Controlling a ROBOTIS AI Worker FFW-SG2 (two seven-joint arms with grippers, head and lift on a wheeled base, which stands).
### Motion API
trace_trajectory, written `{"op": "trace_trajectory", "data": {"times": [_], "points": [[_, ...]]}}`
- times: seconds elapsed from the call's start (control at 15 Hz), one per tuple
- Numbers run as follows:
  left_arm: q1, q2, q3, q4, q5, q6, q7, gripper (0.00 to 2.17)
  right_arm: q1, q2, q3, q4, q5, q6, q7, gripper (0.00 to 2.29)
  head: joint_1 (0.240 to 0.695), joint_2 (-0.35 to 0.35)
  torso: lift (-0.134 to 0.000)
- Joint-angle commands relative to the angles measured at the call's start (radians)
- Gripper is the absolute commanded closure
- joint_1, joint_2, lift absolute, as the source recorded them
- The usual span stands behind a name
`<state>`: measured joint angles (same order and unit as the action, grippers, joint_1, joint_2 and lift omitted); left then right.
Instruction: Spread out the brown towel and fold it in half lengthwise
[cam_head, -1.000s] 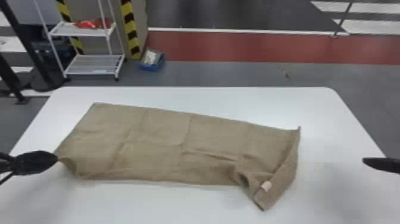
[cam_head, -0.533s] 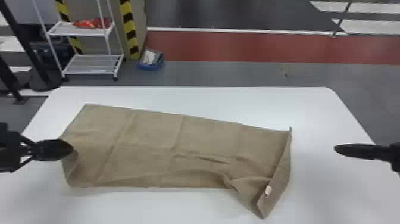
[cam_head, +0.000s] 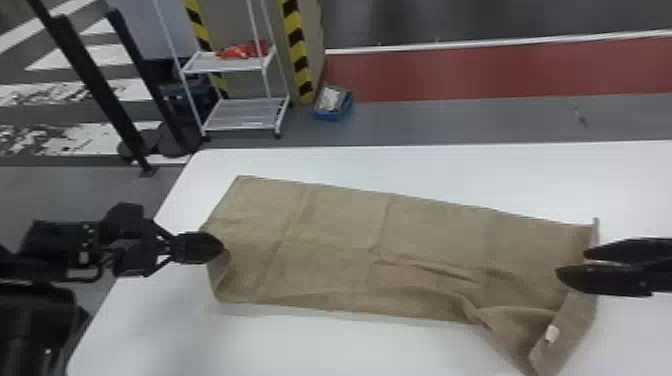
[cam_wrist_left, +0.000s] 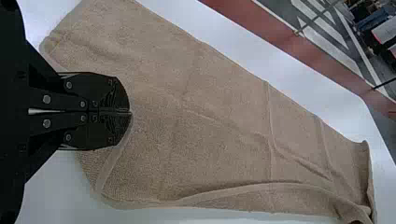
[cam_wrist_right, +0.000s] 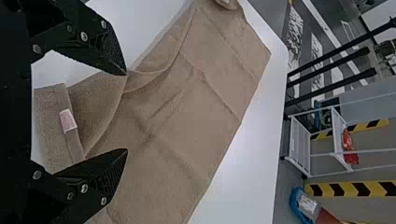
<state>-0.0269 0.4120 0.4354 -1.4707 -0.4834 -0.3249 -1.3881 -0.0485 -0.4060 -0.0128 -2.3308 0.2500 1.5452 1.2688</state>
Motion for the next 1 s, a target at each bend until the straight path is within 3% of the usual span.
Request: {"op": "trace_trajectory", "data": {"times": [0.0, 0.4, 0.6, 0.93], "points": [[0.005, -0.002, 0.003, -0.008, 0.003, 0.002, 0.000, 1.41, -0.004, 0.003, 0.114, 0.001, 0.080, 0.027, 0.007, 0.31, 0.695, 0.232, -0.124], [0.013, -0.002, 0.008, -0.007, 0.012, -0.001, 0.004, 1.41, 0.021, -0.002, 0.278, 0.070, 0.173, 0.027, 0.029, 0.32, 0.695, 0.302, -0.124], [0.013, 0.001, 0.008, -0.005, 0.012, -0.001, 0.001, 1.41, -0.011, -0.002, 0.341, 0.133, 0.210, 0.027, 0.078, 0.38, 0.695, 0.317, -0.124], [0.013, 0.007, 0.011, 0.007, 0.012, -0.004, 0.009, 1.41, -0.017, -0.017, 0.323, 0.131, 0.238, 0.027, 0.098, 0.38, 0.695, 0.329, -0.124]]}}
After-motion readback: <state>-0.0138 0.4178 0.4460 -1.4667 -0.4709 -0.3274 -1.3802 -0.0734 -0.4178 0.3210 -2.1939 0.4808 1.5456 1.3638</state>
